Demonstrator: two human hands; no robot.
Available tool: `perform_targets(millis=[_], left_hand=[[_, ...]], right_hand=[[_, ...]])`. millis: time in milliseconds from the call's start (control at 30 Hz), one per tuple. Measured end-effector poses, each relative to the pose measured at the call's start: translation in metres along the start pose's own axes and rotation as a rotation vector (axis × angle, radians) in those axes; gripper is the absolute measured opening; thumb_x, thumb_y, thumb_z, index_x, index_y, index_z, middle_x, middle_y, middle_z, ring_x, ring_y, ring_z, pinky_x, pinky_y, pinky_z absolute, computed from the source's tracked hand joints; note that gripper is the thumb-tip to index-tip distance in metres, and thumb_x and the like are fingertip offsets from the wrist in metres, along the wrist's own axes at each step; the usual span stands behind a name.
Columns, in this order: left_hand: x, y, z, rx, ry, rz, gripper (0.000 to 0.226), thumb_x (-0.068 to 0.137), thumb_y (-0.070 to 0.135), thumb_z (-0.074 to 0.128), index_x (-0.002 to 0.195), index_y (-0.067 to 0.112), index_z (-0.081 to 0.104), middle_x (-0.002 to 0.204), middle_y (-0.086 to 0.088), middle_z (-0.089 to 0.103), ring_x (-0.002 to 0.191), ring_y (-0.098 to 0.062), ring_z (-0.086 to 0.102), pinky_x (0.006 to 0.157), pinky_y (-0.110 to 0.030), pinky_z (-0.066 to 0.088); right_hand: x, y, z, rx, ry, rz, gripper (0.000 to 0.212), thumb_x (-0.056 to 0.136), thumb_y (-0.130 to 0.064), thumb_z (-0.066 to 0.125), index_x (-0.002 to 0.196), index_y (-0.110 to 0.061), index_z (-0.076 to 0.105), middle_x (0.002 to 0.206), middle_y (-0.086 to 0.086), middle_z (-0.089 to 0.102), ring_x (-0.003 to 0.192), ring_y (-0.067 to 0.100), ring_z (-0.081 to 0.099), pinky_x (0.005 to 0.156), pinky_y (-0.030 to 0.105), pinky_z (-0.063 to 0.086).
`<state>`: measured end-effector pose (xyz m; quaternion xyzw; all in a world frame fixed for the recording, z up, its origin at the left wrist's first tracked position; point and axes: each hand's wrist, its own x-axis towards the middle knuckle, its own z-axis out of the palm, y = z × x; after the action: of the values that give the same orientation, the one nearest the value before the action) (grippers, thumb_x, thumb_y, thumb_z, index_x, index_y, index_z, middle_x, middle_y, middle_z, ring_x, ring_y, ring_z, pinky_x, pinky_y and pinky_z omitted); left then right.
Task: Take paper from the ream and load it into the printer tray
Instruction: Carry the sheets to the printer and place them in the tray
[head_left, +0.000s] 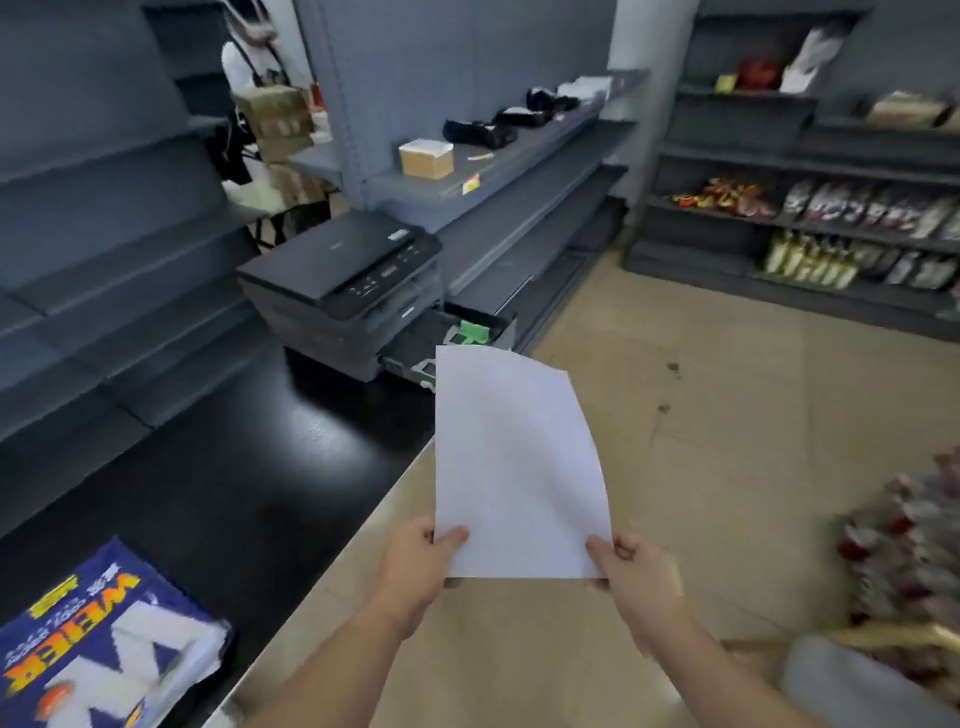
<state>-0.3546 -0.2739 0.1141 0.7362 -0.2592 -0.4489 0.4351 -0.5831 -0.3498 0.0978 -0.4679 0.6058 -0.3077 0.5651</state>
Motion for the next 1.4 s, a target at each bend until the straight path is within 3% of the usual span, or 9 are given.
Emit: perform_targets(millis=[100, 267, 400, 600, 700, 833, 1233, 1333, 1400], left_hand=[[0.011, 0.034, 0.050, 0.045, -0.043, 0.067, 0.014, 0.093, 0.018, 0.065, 0.089, 0.009, 0.075, 0.090, -0.009, 0.078, 0.071, -0.017, 0.068, 0.066, -0.039, 0.061], [0.035, 0.072, 0.127, 0.074, -0.176, 0.129, 0.022, 0.092, 0.021, 0.066, 0.091, 0.000, 0.072, 0.076, -0.014, 0.070, 0.065, -0.018, 0.058, 0.057, -0.031, 0.047], [0.050, 0.090, 0.180, 0.098, -0.211, 0.156, 0.030, 0.090, 0.021, 0.068, 0.089, -0.009, 0.063, 0.071, -0.007, 0.060, 0.061, -0.017, 0.053, 0.049, -0.026, 0.047], [0.071, 0.121, 0.244, 0.165, -0.293, 0.232, 0.023, 0.090, 0.020, 0.066, 0.072, 0.006, 0.060, 0.068, -0.006, 0.050, 0.061, -0.016, 0.050, 0.050, -0.026, 0.053], [0.090, 0.138, 0.271, 0.191, -0.306, 0.253, 0.029, 0.090, 0.019, 0.066, 0.064, 0.014, 0.054, 0.064, -0.002, 0.047, 0.059, -0.016, 0.047, 0.048, -0.024, 0.048], [0.132, 0.164, 0.300, 0.205, -0.323, 0.251, 0.031, 0.085, 0.023, 0.067, 0.062, 0.019, 0.047, 0.059, 0.002, 0.041, 0.055, -0.014, 0.041, 0.057, -0.027, 0.040], [0.303, 0.255, 0.362, 0.126, -0.321, 0.211, 0.036, 0.087, 0.020, 0.067, 0.060, 0.016, 0.044, 0.056, 0.000, 0.039, 0.055, -0.016, 0.034, 0.056, -0.026, 0.029], [0.333, 0.268, 0.364, 0.084, -0.249, 0.177, 0.044, 0.089, 0.017, 0.068, 0.059, 0.017, 0.035, 0.052, 0.006, 0.031, 0.055, -0.016, 0.028, 0.052, -0.026, 0.023], [0.354, 0.276, 0.362, 0.070, -0.206, 0.149, 0.048, 0.090, 0.018, 0.068, 0.059, 0.018, 0.032, 0.050, 0.008, 0.027, 0.051, -0.015, 0.026, 0.052, -0.026, 0.022]], right_hand=[[0.009, -0.011, -0.050, 0.031, 0.086, 0.010, 0.010, 0.092, -0.018, 0.064, 0.090, -0.015, 0.074, 0.082, -0.003, 0.076, 0.057, 0.017, 0.068, 0.055, 0.025, 0.048], [0.030, -0.025, -0.118, 0.067, 0.197, -0.009, 0.012, 0.092, -0.020, 0.064, 0.088, -0.018, 0.075, 0.082, -0.002, 0.078, 0.057, 0.023, 0.073, 0.059, 0.032, 0.042], [0.046, -0.026, -0.159, 0.113, 0.296, 0.011, 0.010, 0.091, -0.018, 0.066, 0.087, -0.013, 0.074, 0.084, 0.003, 0.078, 0.058, 0.026, 0.074, 0.052, 0.027, 0.042], [0.080, -0.024, -0.204, 0.245, 0.425, 0.045, 0.011, 0.088, -0.010, 0.069, 0.088, -0.001, 0.075, 0.075, 0.014, 0.072, 0.044, 0.020, 0.063, 0.055, 0.028, 0.054], [0.103, -0.029, -0.216, 0.297, 0.482, 0.069, 0.008, 0.087, -0.010, 0.071, 0.088, -0.003, 0.074, 0.075, 0.014, 0.072, 0.045, 0.023, 0.064, 0.069, 0.040, 0.058], [0.153, -0.043, -0.227, 0.351, 0.542, 0.084, 0.004, 0.086, -0.006, 0.071, 0.087, -0.002, 0.073, 0.073, 0.015, 0.072, 0.040, 0.022, 0.061, 0.073, 0.048, 0.058], [0.330, -0.125, -0.228, 0.363, 0.559, 0.090, 0.008, 0.085, -0.006, 0.072, 0.093, -0.003, 0.074, 0.078, 0.018, 0.074, 0.043, 0.024, 0.062, 0.073, 0.049, 0.058], [0.365, -0.151, -0.218, 0.316, 0.517, 0.078, 0.003, 0.086, -0.008, 0.072, 0.084, -0.009, 0.075, 0.073, 0.013, 0.074, 0.046, 0.028, 0.064, 0.075, 0.050, 0.058], [0.394, -0.167, -0.210, 0.254, 0.479, 0.082, 0.016, 0.086, -0.008, 0.072, 0.071, -0.015, 0.072, 0.067, 0.007, 0.074, 0.057, 0.037, 0.070, 0.076, 0.048, 0.058]])
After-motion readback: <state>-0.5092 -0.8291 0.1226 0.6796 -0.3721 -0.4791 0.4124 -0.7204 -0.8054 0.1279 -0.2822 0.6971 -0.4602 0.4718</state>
